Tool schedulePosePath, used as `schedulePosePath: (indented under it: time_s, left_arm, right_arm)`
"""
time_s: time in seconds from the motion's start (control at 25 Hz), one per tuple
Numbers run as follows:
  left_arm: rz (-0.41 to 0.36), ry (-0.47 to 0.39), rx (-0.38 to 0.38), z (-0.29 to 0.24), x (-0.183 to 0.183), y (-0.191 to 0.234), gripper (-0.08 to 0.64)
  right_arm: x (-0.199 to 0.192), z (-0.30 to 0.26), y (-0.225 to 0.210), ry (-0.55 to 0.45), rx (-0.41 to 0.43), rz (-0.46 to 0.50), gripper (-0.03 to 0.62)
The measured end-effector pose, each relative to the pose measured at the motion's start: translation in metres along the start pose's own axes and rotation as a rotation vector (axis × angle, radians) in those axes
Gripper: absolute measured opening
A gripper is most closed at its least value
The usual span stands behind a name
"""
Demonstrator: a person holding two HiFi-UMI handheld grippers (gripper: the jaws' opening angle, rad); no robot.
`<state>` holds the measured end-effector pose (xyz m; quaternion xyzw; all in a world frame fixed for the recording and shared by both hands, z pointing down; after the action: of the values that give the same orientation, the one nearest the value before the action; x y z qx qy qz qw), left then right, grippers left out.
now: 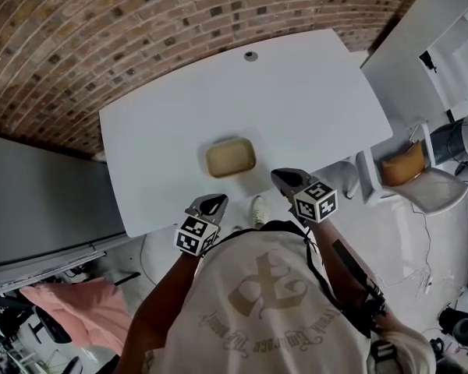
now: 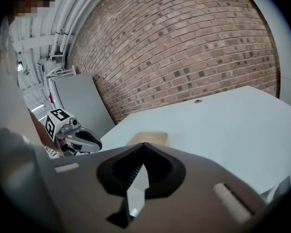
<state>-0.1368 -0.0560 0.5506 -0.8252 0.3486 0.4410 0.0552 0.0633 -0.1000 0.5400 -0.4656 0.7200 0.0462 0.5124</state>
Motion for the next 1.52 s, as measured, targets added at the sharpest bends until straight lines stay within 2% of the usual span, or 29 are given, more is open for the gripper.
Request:
schedulePosePath:
  time_s: [0.6, 1.0, 1.2, 1.52]
  left_arm:
    - [-0.182, 0.185, 0.01, -0.064, 0.026, 0.019, 0.005]
    - [-0.474, 0.415, 0.014, -0.095, 0.013, 0.024, 0.052]
    - [-0.62, 0.498, 0.013, -0.102, 0.008, 0.025, 0.054]
    - [-0.749, 0.593, 0.01, -0.109, -0.001, 0.03, 0.067]
  right_arm:
    - [0.013, -0.026, -0.051, 0.013, 0.072, -0.03, 0.008]
    - [0.017, -0.035, -0.074, 0.025, 0.094, -0.045, 0.008]
    - [0.016, -0.033, -0.081, 0.025, 0.09, -0.062, 0.009]
    - [0.015, -0.031, -0.089, 0.019, 0.073, -0.085, 0.009]
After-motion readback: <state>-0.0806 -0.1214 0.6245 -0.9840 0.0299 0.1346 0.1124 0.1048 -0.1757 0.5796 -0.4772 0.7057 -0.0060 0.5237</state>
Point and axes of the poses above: the fingertips, and each gripper's own axes: z backward along the fingers, y to its left, x out of its top, the point moved 5 cm from there along z, backward along the fingers, and after that the axes turned 1 degree about -z, right-handed, at the moved point
